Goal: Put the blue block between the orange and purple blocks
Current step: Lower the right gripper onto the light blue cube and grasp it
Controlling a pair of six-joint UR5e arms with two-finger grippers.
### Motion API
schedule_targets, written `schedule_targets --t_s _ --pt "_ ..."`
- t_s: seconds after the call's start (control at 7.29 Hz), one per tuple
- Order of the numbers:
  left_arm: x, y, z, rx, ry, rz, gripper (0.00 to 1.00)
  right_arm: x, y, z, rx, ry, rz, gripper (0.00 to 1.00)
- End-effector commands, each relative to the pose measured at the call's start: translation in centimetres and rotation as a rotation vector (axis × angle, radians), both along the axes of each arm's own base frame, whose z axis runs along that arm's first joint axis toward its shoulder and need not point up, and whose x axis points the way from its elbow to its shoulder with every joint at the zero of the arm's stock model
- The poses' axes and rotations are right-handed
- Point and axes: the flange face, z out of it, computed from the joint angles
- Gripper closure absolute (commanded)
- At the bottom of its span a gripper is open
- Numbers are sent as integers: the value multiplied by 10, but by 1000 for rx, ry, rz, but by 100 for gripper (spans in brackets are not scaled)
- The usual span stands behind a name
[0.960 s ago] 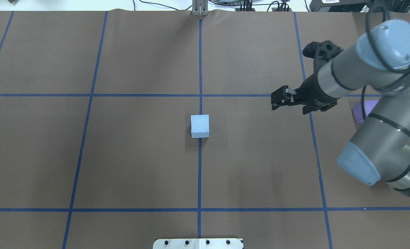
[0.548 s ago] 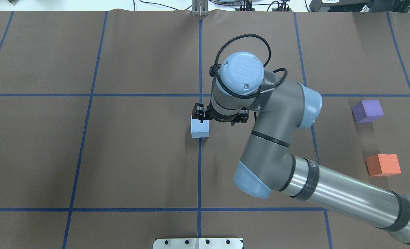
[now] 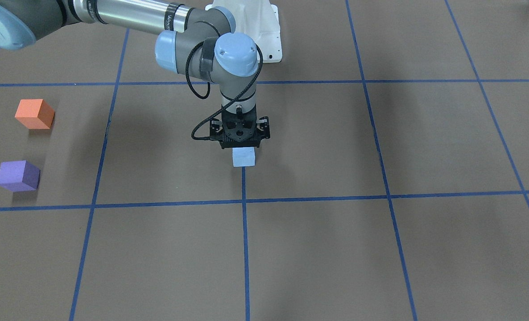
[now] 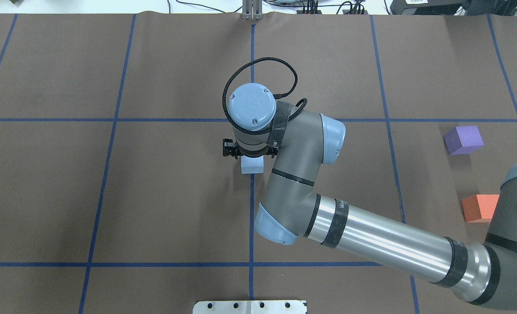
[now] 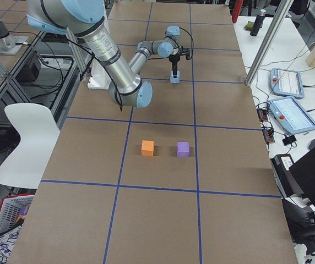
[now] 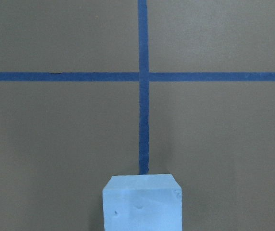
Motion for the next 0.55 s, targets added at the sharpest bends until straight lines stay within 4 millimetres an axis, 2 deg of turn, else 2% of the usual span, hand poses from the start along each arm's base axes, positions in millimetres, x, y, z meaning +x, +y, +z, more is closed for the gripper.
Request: schedule_targets --t_s 0.0,0.14,0.27,0.41 --pt "0 0 0 -3 0 -2 0 -24 2 24 11 7 -6 0" --pt "0 1 1 -3 0 -2 0 -25 3 23 15 6 -13 0" --pt "0 1 0 -3 2 -2 0 -25 2 17 9 -3 -6 19" --pt "0 1 0 -3 2 -2 0 -22 3 14 8 -12 -8 99"
